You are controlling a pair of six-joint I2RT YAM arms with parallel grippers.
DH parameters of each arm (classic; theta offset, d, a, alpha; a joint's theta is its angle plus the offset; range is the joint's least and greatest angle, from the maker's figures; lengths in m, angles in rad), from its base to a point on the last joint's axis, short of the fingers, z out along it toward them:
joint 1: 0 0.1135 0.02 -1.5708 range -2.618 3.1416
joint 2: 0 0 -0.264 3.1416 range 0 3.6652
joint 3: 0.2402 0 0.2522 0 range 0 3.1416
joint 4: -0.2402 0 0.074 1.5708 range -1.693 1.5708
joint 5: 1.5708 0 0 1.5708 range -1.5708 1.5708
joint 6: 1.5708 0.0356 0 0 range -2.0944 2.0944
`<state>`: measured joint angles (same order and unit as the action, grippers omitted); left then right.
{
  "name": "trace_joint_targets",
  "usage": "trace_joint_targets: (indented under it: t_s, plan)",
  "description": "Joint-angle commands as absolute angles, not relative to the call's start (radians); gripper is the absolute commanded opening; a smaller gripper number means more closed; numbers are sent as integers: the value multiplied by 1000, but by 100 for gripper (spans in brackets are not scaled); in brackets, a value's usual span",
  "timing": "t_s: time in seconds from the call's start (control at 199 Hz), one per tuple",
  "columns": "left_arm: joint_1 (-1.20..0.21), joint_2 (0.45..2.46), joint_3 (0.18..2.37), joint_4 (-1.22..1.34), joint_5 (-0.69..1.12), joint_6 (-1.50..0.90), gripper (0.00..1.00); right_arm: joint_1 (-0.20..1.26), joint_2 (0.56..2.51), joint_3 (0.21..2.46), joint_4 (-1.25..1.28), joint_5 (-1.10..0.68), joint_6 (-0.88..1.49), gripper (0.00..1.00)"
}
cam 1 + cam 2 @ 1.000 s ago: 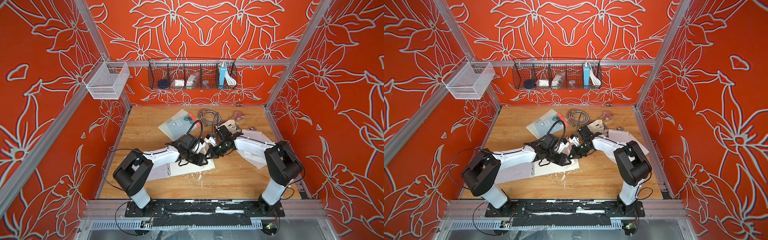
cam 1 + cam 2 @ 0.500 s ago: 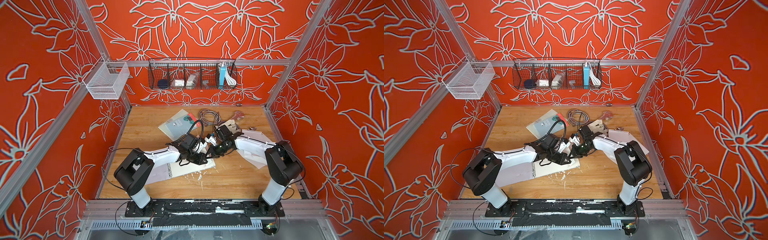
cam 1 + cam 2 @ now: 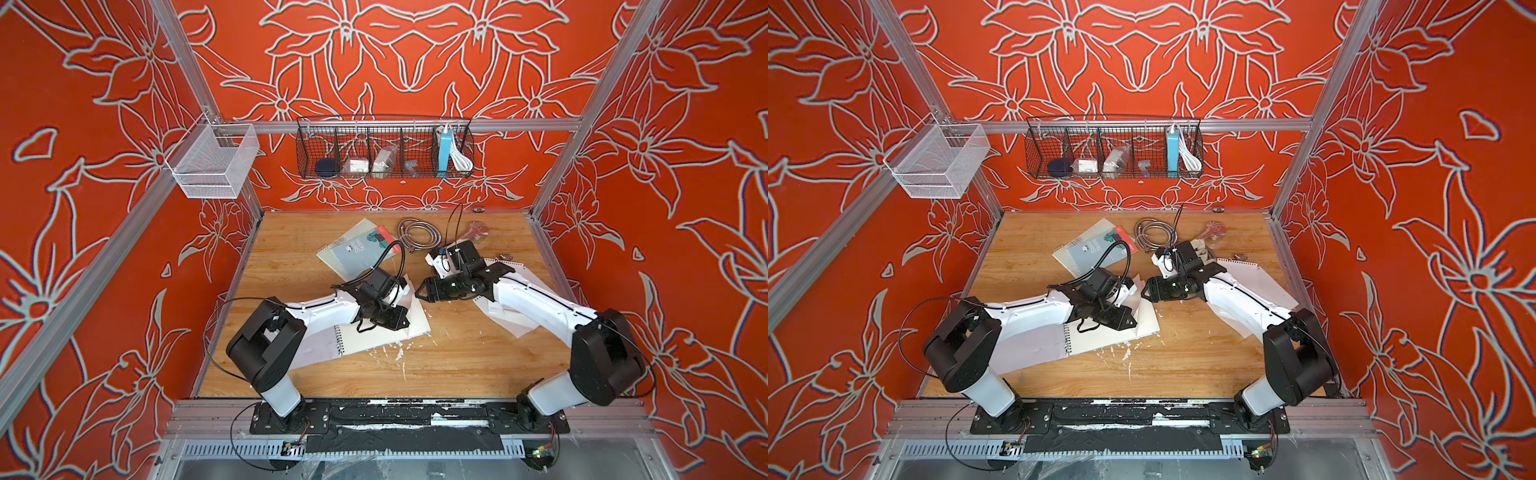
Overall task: Tear off pages from different notebooks
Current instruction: Tear off the paper from the notebook.
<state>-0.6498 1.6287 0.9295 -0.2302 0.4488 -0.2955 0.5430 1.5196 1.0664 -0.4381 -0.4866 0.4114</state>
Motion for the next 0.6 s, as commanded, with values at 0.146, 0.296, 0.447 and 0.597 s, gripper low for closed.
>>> trace_joint_targets:
  t_s: [0.146, 0.296, 0.447, 0.597]
  plan:
    - [-680, 1552, 956, -269, 446, -262, 0, 549, 1617, 1082, -413, -578, 437, 66]
    - [-692, 1563, 960, -269, 446, -259, 0, 564, 1624, 1094, -397, -606, 440, 66]
    - [-696, 1568, 962, -268, 448, -255, 0, 576, 1636, 1092, -384, -634, 451, 65]
    - [-699, 1567, 968, -269, 441, -251, 0, 592, 1662, 1101, -397, -646, 448, 64]
